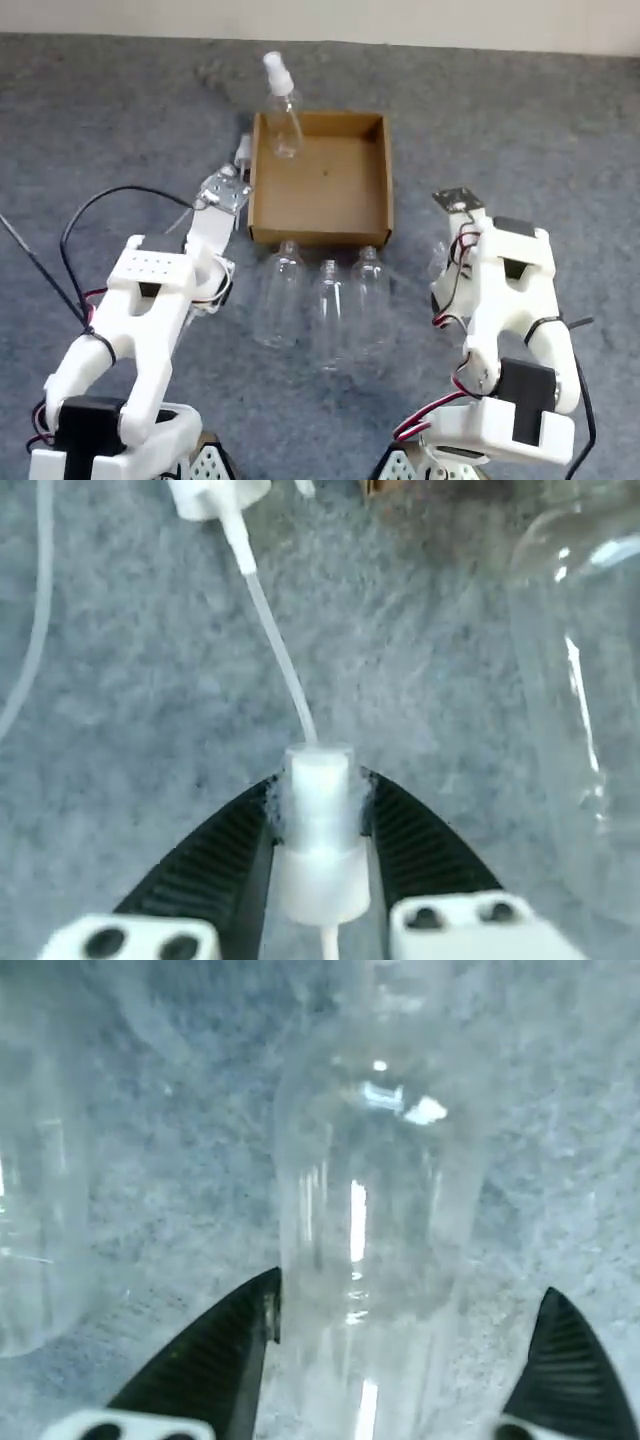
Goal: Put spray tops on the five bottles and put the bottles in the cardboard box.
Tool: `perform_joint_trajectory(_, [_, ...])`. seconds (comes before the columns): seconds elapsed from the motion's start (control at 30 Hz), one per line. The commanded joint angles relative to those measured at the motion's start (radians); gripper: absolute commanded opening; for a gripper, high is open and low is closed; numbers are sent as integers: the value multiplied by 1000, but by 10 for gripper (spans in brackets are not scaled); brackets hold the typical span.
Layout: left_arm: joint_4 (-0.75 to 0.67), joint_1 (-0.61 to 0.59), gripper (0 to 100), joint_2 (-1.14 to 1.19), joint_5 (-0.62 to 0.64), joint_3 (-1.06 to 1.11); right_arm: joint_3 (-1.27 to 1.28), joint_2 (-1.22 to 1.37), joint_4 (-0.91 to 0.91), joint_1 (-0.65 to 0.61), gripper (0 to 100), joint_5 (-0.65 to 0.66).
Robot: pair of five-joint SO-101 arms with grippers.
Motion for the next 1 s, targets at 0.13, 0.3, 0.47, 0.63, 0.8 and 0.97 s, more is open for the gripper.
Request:
perform_joint_trajectory(0.13, [-55,-51,4,-35,11,-25,-130,-51,93,5,317,3])
perform_joint_trajectory(0.3, [-63,-88,4,-24,11,-41,-134,-51,91,5,317,3])
perform_joint_trajectory(0.47, [-123,-124,4,128,11,-113,-133,-51,88,8,317,3])
perform_joint_trajectory(0.63, [-64,-139,5,288,11,-242,-131,-50,84,10,317,6])
perform_joint_trajectory(0.8, [-11,-137,72,298,8,-272,-130,-50,82,8,317,8])
perform_joint_trajectory(0.97, [17,-139,104,298,6,-289,-131,-44,82,5,317,8])
